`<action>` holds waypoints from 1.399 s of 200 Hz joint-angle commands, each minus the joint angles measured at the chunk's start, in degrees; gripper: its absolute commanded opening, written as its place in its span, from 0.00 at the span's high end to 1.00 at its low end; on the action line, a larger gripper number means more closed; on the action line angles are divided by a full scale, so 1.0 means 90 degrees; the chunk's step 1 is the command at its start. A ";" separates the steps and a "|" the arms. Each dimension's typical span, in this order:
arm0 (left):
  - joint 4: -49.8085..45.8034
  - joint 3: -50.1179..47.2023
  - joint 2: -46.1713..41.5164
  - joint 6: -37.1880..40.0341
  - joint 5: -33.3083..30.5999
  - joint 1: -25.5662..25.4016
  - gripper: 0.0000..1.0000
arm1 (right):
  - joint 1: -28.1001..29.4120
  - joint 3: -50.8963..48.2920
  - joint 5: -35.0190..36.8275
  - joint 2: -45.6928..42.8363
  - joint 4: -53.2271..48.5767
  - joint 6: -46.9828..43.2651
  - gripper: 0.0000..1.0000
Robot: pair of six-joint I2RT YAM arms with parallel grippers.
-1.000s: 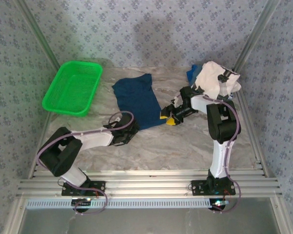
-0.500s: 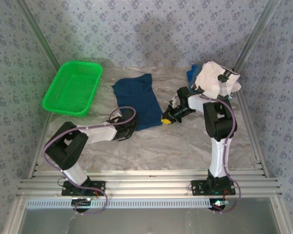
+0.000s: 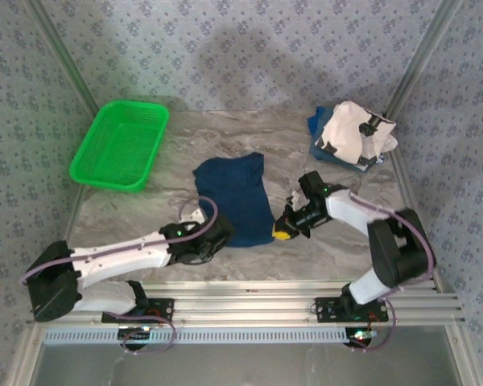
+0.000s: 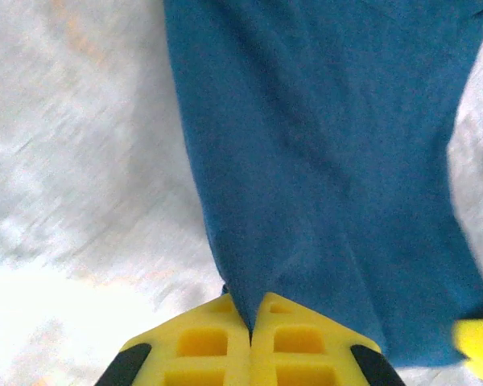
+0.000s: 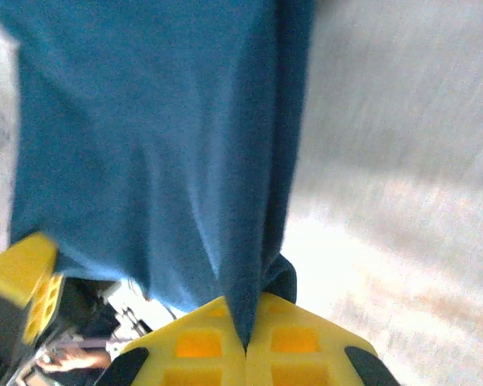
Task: Fold and stack the t-shirts
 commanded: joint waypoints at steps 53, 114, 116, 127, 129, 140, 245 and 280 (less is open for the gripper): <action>-0.1327 0.0836 -0.0888 0.0278 -0.0478 0.0090 1.00 | 0.0278 0.1105 0.0421 -0.1566 -0.1168 0.1018 1.00; -0.0803 0.1682 -0.0474 0.2060 0.0803 0.2170 1.00 | -0.0039 0.3267 0.0432 0.0618 -0.1489 -0.0009 1.00; -0.0787 0.1707 -0.0441 0.2099 0.0868 0.2224 1.00 | -0.0068 0.3370 0.0426 0.0702 -0.1528 -0.0057 1.00; -0.0665 0.1799 -0.0222 0.2321 0.1167 0.2555 1.00 | -0.0192 0.3804 0.0441 0.1146 -0.1694 -0.0157 1.00; -0.0643 0.1817 -0.0171 0.2360 0.1213 0.2611 1.00 | -0.0223 0.3880 0.0443 0.1242 -0.1719 -0.0268 1.00; -0.0473 0.1871 0.0046 0.2549 0.1500 0.2911 1.00 | -0.0314 0.4231 0.0459 0.1646 -0.1833 -0.0508 1.00; 0.0210 0.3433 0.3034 0.4199 0.3261 0.4652 1.00 | -0.0947 0.5581 0.0643 0.3831 -0.1770 -0.0578 0.96; 0.0678 0.4091 0.3898 0.4299 0.3609 0.4990 0.66 | -0.1123 0.5970 0.0651 0.4488 -0.1157 -0.0267 0.74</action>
